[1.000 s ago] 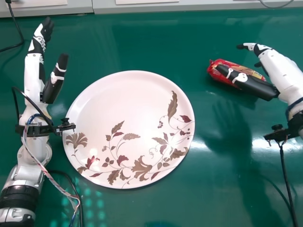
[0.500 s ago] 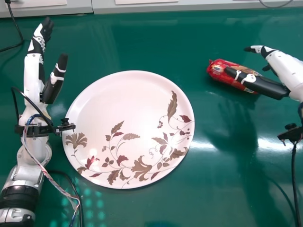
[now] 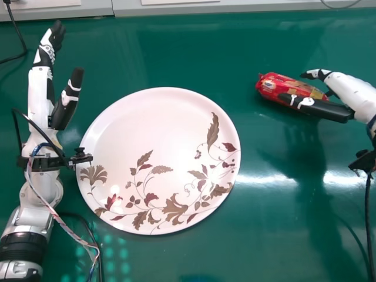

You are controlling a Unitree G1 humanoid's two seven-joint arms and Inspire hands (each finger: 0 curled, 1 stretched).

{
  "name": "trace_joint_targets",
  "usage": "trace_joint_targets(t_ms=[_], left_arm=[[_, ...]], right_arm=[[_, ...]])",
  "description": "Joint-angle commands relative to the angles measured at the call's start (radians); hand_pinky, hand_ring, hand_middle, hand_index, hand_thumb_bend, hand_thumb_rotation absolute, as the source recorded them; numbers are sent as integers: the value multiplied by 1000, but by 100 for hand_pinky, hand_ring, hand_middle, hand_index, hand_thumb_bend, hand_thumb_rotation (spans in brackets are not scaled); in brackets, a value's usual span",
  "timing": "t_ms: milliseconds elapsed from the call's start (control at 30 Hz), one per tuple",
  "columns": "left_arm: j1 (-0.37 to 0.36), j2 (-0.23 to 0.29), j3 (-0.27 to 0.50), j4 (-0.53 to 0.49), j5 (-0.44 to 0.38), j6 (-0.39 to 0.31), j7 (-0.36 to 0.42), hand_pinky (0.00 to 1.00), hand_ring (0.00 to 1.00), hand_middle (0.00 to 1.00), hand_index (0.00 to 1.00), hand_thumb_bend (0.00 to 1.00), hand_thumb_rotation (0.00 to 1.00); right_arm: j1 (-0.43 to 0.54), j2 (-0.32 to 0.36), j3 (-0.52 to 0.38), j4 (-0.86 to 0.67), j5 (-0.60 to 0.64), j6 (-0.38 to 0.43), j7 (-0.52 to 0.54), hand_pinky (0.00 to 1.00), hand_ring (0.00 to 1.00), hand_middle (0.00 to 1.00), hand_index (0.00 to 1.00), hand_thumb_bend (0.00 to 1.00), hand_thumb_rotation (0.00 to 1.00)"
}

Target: Pick up biscuit and place it in the plate

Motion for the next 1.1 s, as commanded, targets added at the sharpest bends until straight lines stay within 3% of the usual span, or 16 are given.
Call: trace_joint_targets(t_ms=[0, 200, 467, 900, 1067], left_arm=[[77, -42, -12, 45, 12, -5, 11, 100, 100, 99, 100, 96, 96], [73, -49, -10, 56, 11, -9, 12, 100, 100, 99, 100, 98, 95], [84, -48, -6, 36, 21, 0, 16, 100, 100, 99, 100, 99, 96], [106, -50, 2, -8, 6, 34, 3, 100, 100, 99, 100, 98, 96], [114, -54, 4, -28, 3, 45, -1, 100, 100, 99, 100, 99, 96]], right_arm=[[-21, -17, 29, 31, -12, 2, 11, 73, 88, 96, 95, 100, 41], [-87, -22, 108, 66, -71, 64, 63, 79, 93, 98, 97, 100, 43], [-146, -21, 152, 159, -72, 43, 66, 86, 97, 100, 98, 100, 43], [-231, -63, 234, 258, -136, -23, 97, 84, 93, 97, 96, 100, 44], [-249, -68, 255, 255, -165, -24, 119, 81, 91, 95, 94, 100, 38]])
